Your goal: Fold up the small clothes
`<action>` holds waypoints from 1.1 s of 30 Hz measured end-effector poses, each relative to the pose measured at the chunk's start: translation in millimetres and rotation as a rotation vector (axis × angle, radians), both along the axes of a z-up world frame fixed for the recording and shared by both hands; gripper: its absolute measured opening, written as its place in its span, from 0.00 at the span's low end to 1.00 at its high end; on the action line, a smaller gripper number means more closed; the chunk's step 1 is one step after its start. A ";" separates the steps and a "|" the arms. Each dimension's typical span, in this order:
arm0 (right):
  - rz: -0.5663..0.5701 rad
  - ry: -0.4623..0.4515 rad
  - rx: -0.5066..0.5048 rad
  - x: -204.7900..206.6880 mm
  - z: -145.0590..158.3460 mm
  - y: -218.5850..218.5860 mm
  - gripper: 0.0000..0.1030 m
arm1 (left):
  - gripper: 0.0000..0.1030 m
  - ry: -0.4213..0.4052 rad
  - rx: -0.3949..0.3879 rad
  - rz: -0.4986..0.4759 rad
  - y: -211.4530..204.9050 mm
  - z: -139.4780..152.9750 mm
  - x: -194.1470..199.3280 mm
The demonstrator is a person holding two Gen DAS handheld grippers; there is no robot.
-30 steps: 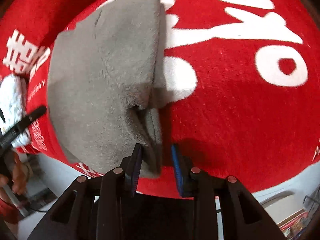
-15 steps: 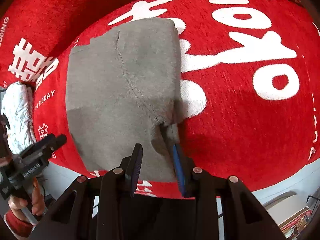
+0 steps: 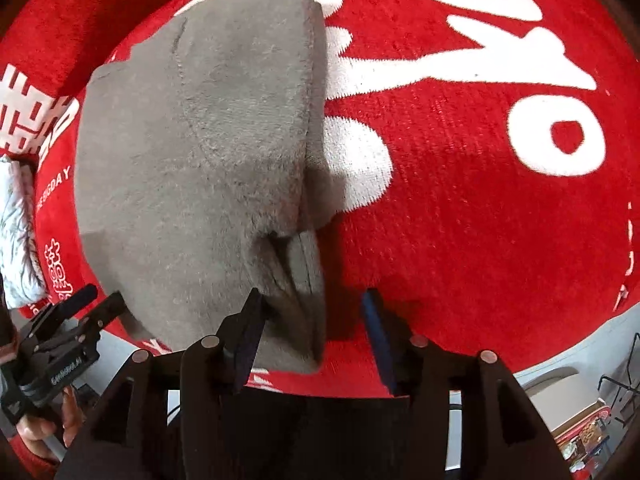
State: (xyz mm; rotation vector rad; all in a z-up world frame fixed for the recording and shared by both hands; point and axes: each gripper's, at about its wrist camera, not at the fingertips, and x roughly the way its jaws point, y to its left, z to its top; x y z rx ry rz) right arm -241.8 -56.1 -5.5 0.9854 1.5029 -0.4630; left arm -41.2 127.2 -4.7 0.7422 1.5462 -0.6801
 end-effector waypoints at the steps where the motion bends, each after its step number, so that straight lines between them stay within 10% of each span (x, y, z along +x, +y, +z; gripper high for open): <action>1: -0.002 -0.003 0.001 -2.0 2.9 -0.1 0.52 | 0.67 -0.001 -0.005 0.000 0.4 2.0 -0.5; 23: -0.025 -0.046 0.006 33.2 33.9 7.5 0.61 | 0.67 0.007 -0.029 0.028 -5.9 43.5 5.0; 27: -0.012 -0.079 -0.040 43.2 57.8 5.9 0.77 | 0.67 -0.022 -0.025 0.033 -7.6 59.1 10.1; 30: 0.005 -0.089 -0.081 49.3 75.7 3.2 0.77 | 0.93 -0.063 -0.056 0.041 -9.0 77.7 16.5; 33: 0.009 -0.098 -0.117 54.6 92.3 -0.1 0.77 | 0.95 -0.105 -0.084 0.039 -11.3 96.4 20.6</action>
